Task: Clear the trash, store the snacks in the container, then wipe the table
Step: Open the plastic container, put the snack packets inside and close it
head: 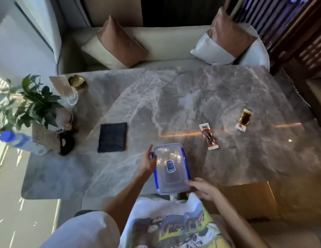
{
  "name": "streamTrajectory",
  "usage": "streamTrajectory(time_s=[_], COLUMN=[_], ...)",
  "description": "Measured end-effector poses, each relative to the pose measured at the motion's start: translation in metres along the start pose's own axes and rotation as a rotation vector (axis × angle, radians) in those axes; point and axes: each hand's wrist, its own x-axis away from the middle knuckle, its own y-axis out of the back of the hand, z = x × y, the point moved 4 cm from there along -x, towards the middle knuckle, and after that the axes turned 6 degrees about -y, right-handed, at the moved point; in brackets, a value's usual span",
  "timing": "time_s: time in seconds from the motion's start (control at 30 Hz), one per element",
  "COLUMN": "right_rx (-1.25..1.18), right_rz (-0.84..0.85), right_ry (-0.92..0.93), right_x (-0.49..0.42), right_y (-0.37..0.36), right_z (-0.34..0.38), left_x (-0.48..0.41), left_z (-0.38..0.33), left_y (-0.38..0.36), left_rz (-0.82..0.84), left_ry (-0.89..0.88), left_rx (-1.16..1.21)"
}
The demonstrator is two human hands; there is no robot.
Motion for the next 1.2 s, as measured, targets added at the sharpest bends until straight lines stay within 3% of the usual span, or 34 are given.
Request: streamTrajectory(time_s=[0.1,0.23,0.4,0.6,0.7,0.8,0.9,1.0,1.07,1.2], right_rx=[0.08,-0.013,-0.086,-0.27,-0.311,-0.252,-0.194,-0.038,0.06,0.169], right_rz=[-0.078,-0.046,-0.014,0.034,-0.004,-0.159,-0.18,-0.267,-0.388,-0.267], right_ry=[0.091,0.257,0.247,0.191,0.173,0.129,0.134,0.235,0.331,0.502], right_x=[-0.004,-0.013,-0.022,-0.03,-0.035,-0.043,-0.047,-0.042,-0.035,-0.019], right_y=[0.013,0.009,0.0,0.0,0.001,0.008,0.012,0.02,0.025,0.007], right_z=[0.016,0.04,0.04,0.038,0.035,0.024,0.022,0.032,0.041,0.057], left_x=[0.015,0.037,0.054,0.054,0.055,0.052,0.051,0.051,0.052,0.046], left_z=[0.025,0.057,0.072,0.076,0.077,0.083,0.088,0.085,0.081,0.063], left_y=[-0.002,-0.01,-0.019,-0.022,-0.024,-0.027,-0.03,-0.031,-0.028,-0.03], left_rz=[-0.152,-0.151,-0.129,-0.255,-0.312,-0.37,-0.344,-0.3,-0.304,-0.288], left_ry=[0.125,0.291,0.308,0.317,0.332,0.375,0.402,0.4,0.375,0.159], left_rx=[0.117,0.264,0.371,0.387,0.358,0.269,0.23,0.257,0.12,-0.172])
